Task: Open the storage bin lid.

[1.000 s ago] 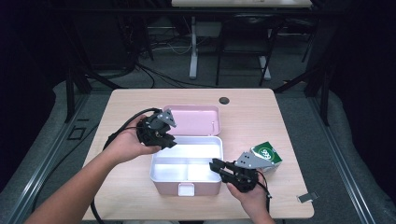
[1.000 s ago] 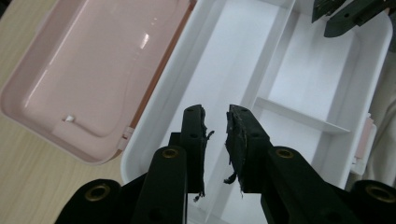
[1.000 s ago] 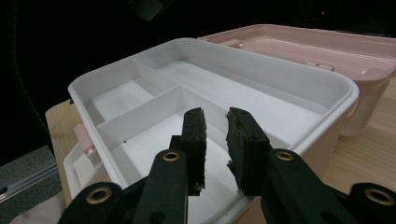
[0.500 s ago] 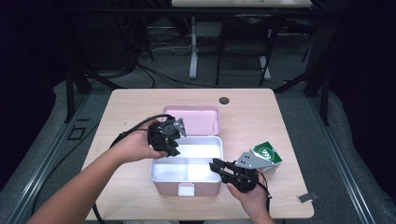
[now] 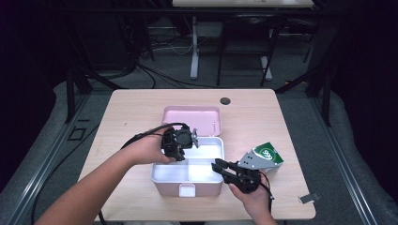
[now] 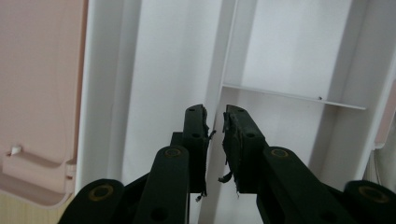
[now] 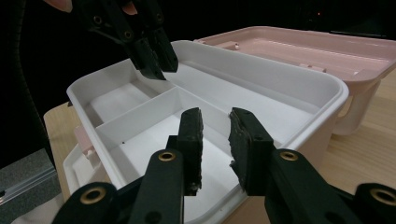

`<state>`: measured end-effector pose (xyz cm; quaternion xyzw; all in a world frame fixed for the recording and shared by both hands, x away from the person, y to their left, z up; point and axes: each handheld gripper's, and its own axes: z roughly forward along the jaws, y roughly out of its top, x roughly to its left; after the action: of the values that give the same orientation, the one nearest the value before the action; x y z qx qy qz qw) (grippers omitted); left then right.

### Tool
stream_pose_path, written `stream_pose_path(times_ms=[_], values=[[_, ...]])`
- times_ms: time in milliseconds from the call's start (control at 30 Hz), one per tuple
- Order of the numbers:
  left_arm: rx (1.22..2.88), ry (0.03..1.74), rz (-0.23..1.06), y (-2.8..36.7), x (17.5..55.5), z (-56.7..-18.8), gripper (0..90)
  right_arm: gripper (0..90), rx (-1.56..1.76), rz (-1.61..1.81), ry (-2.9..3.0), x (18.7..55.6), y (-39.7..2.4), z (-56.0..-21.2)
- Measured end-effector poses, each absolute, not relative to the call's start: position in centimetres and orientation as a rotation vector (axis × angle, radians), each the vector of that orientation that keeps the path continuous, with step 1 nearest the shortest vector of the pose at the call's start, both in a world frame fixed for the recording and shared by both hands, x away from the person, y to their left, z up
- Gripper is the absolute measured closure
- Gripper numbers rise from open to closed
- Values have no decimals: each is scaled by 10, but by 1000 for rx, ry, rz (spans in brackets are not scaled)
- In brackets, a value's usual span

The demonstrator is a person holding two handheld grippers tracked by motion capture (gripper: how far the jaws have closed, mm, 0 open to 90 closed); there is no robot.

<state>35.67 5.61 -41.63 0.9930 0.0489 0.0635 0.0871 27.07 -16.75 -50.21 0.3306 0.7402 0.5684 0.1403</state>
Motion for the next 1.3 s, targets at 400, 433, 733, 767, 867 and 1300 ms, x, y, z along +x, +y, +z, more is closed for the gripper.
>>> stream_pose_path(times_ms=[400,433,733,767,867,1300], values=[[3038,83,203,41,357,-428,851,726,965,1648,2118,270,-173,-500],[3042,82,198,40,357,-429,862,724,968,1648,2117,270,-174,-500],[3050,67,191,39,358,-430,870,719,972,1650,2107,269,-178,-499],[3052,62,192,38,358,-430,870,718,973,1651,2106,269,-178,-499],[3055,58,184,37,359,-432,870,717,980,1650,2102,269,-179,-499],[3081,9,194,32,359,-437,867,709,991,1655,2085,268,-184,-498]])
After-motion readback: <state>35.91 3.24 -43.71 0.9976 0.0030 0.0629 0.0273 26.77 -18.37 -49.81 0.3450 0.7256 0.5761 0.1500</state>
